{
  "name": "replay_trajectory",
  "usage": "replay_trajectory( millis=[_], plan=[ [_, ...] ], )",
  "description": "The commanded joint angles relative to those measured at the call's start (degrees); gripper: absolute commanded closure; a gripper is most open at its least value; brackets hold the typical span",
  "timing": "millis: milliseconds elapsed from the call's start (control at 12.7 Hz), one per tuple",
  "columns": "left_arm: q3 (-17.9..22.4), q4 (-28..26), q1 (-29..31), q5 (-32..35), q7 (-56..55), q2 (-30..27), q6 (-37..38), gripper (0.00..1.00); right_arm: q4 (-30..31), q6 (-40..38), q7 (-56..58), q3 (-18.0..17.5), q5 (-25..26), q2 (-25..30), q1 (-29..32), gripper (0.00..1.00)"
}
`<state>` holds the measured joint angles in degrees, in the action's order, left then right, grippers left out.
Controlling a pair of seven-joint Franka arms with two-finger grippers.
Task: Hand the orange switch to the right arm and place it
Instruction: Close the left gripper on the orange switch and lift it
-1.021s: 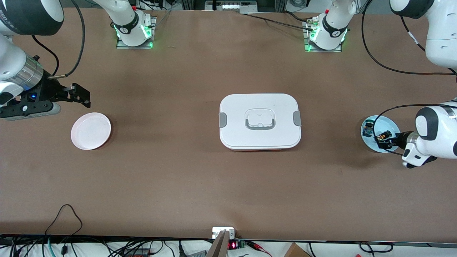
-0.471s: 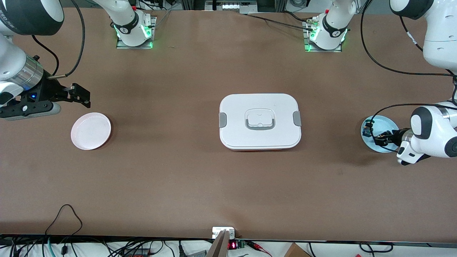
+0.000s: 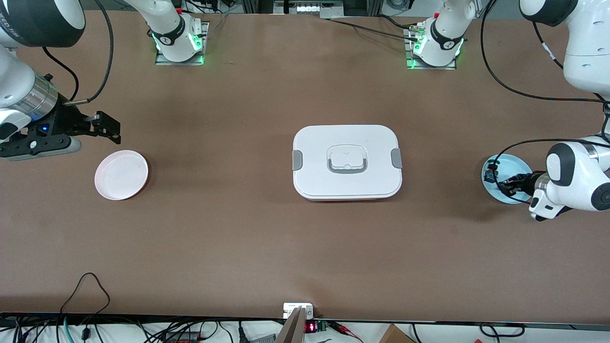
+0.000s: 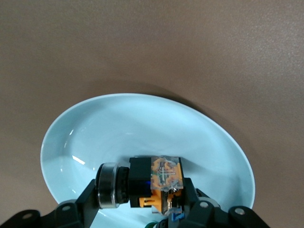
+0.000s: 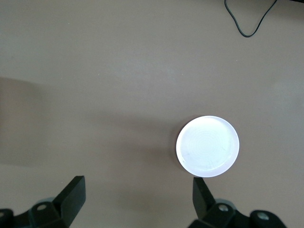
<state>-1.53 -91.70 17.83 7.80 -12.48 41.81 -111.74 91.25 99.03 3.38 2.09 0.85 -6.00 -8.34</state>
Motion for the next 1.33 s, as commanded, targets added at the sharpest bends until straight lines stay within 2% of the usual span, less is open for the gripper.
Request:
replay_trajectory(
  millis=[0, 236, 393, 707, 864, 1256],
  plan=[
    [-0.31, 0.73, -0.17, 1.69, -0.44, -0.94, 1.6, 0.75, -0.38, -0.16, 0.31, -0.06, -0.24, 0.2, 0.25, 0.0],
    [-1.1, 5.11, -0.6, 1.78, -0.44, -2.7, 6.6, 0.75, -0.38, -0.07, 0.31, -0.06, -0.24, 0.2, 0.25, 0.0],
    [-2.85, 7.93, -0.69, 1.17, -0.44, -4.45, 11.61, 0.81, -0.38, -0.07, 0.57, -0.06, -0.06, 0.11, 0.17, 0.0],
    [-7.95, 15.92, -0.52, 0.81, 0.69, -4.99, 21.1, 0.86, -0.46, -0.07, 0.14, -0.24, 0.21, 0.2, -0.36, 0.0],
    [-12.95, 18.4, -0.69, 0.64, 13.63, -4.9, 23.14, 0.86, -0.46, -0.07, -0.04, -0.07, -0.24, 0.29, -0.01, 0.0],
    [-15.07, 20.78, -0.17, -12.43, 16.7, -5.69, 25.34, 0.88, -0.2, -0.33, 0.66, -0.06, 0.38, -0.76, 0.16, 0.0]
  ],
)
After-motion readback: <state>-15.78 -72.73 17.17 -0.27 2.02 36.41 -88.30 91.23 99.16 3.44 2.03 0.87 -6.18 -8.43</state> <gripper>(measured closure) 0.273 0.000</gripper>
